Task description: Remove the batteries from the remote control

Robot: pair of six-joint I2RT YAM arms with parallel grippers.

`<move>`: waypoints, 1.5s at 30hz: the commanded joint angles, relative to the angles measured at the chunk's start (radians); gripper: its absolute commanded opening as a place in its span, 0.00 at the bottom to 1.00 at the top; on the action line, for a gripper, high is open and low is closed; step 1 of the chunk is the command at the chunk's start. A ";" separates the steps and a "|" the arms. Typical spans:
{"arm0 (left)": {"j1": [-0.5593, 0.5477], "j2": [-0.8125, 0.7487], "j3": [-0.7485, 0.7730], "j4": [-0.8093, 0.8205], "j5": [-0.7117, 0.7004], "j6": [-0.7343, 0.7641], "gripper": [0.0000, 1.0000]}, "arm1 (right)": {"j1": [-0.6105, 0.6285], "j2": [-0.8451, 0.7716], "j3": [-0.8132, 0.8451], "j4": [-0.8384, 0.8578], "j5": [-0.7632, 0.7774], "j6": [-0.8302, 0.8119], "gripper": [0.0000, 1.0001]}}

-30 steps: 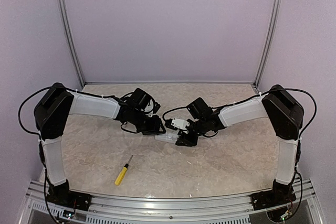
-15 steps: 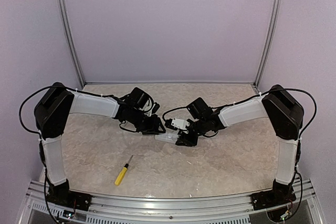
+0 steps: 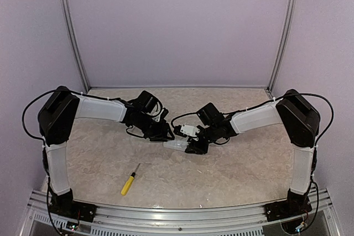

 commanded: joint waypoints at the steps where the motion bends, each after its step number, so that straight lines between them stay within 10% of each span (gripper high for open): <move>1: -0.011 0.088 -0.018 -0.055 0.018 -0.012 0.41 | 0.023 0.009 -0.018 0.062 0.026 -0.040 0.18; 45: 0.009 -0.003 -0.157 0.095 0.182 -0.135 0.41 | 0.021 0.019 -0.039 0.065 0.063 -0.095 0.16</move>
